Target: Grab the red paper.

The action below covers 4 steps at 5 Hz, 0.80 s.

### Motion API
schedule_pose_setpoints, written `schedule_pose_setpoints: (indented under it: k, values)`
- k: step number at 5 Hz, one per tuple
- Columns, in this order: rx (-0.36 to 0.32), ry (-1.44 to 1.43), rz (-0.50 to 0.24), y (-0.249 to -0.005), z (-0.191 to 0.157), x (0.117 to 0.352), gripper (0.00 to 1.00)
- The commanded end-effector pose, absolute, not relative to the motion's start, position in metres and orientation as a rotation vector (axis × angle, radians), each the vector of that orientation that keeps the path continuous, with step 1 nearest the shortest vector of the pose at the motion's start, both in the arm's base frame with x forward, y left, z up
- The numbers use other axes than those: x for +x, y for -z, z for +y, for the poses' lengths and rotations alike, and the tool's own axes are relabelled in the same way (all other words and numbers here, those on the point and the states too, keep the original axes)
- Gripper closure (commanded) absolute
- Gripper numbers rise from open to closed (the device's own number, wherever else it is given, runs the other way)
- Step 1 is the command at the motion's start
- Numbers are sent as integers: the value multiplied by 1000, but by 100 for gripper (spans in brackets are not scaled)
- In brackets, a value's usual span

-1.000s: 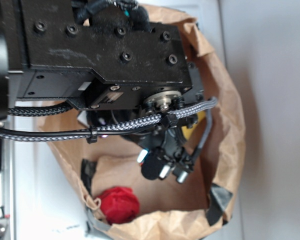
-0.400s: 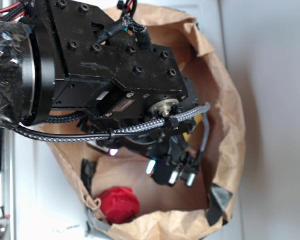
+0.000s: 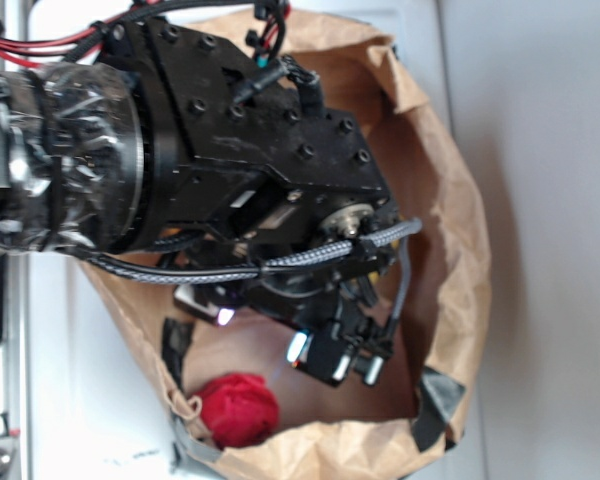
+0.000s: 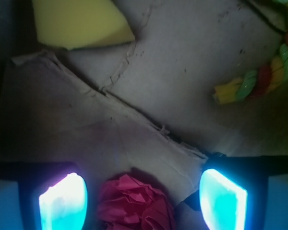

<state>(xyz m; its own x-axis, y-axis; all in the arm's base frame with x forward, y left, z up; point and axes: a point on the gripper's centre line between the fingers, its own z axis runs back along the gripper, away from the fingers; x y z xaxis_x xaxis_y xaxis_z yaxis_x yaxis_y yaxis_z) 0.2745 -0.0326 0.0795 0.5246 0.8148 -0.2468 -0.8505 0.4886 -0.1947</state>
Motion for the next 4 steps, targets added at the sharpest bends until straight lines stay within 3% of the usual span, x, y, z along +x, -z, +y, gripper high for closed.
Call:
schedule_pose_setpoints:
  k: [1,4]
  values:
    - [-359,-974,143,-89,-57,282,0]
    - [-375,-865,174,-100,-84,262,0]
